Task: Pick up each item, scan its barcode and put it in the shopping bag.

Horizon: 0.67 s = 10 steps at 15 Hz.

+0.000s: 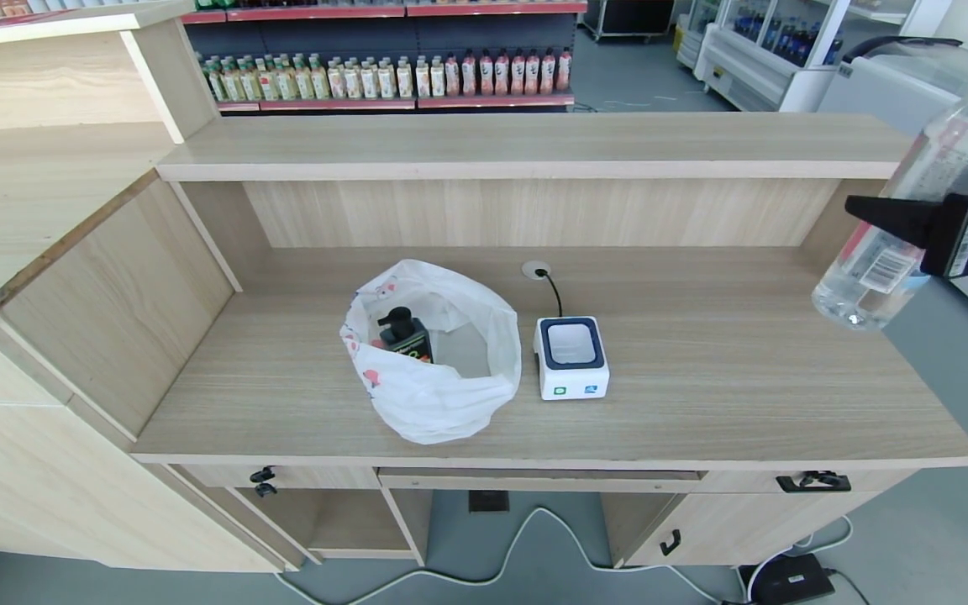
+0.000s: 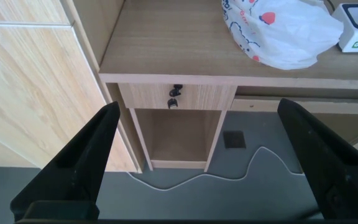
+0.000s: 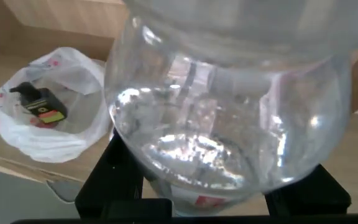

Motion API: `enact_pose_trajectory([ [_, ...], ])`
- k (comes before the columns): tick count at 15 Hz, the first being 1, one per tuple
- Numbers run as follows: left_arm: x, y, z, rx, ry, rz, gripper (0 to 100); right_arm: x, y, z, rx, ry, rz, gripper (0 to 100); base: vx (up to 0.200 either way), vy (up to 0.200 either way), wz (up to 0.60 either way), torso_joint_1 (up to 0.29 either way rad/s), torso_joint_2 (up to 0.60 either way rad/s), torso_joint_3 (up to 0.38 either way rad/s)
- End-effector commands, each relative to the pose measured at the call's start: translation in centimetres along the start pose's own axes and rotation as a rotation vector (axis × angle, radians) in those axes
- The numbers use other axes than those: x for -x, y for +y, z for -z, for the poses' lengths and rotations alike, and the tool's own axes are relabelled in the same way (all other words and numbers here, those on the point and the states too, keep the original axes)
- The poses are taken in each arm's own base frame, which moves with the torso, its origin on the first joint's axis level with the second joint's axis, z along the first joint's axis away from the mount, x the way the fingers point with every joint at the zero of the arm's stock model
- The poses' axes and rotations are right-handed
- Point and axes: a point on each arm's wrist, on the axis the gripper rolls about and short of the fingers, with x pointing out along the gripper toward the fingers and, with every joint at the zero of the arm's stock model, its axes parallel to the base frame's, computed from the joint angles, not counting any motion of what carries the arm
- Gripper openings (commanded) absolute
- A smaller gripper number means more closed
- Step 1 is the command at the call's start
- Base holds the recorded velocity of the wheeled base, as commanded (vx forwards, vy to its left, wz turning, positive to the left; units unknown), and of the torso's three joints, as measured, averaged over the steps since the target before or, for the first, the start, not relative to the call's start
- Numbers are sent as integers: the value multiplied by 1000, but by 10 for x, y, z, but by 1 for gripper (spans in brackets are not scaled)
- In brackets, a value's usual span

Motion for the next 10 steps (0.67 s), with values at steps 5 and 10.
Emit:
enact_pose_trajectory([
  [5, 0, 0, 0, 1, 0, 0, 100, -39, -51, 46, 136, 173, 197, 0, 0, 0, 0, 0, 0, 0],
  [10, 0, 0, 0, 1, 0, 0, 100, -45, -57, 53, 163, 166, 218, 0, 0, 0, 480, 0, 0, 2],
])
